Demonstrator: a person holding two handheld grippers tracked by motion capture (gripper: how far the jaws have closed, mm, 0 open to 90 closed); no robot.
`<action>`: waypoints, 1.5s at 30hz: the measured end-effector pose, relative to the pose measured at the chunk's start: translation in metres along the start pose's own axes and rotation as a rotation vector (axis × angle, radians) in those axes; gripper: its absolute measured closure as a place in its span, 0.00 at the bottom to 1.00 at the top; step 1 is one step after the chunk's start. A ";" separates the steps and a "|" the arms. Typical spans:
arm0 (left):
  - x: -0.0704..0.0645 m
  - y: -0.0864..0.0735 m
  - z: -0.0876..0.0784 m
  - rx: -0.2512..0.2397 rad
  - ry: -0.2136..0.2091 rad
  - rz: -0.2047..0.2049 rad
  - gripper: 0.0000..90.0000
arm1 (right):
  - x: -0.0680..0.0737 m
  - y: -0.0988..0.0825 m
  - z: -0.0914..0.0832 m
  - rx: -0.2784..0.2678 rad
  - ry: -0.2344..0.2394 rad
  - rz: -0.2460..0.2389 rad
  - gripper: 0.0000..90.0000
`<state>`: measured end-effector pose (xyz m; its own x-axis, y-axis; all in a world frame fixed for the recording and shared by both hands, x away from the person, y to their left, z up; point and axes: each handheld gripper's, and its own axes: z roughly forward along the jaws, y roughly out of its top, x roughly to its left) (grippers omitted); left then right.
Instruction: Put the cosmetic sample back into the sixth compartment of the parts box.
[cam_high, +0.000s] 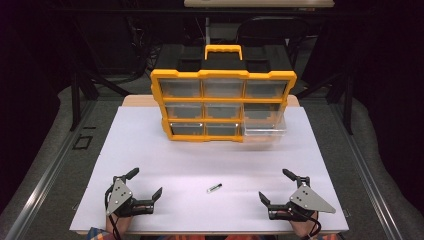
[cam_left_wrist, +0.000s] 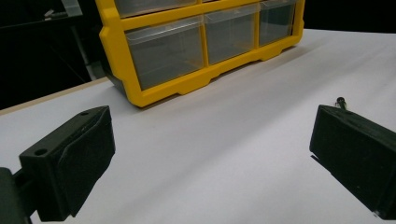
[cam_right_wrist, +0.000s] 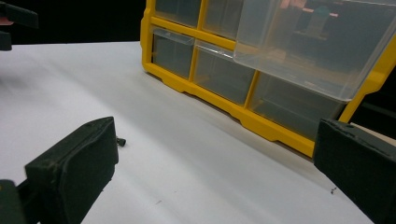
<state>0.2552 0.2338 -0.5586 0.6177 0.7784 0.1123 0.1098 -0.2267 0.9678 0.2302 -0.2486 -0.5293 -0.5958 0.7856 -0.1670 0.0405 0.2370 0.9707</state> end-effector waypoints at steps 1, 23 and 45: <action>0.000 0.000 0.000 0.000 0.000 0.000 0.00 | 0.000 0.000 0.000 0.000 0.000 -0.004 0.00; -0.011 0.011 0.021 0.095 -0.104 -0.012 0.00 | -0.001 -0.001 0.006 0.026 0.015 -0.016 0.00; -0.035 0.030 0.052 0.197 -0.178 0.028 0.00 | -0.001 -0.002 0.008 0.040 0.021 -0.011 0.00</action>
<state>0.2775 0.1695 -0.5457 0.7478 0.6590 0.0799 0.2292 -0.3694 0.9006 0.2372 -0.2458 -0.5326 -0.6131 0.7707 -0.1736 0.0654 0.2684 0.9611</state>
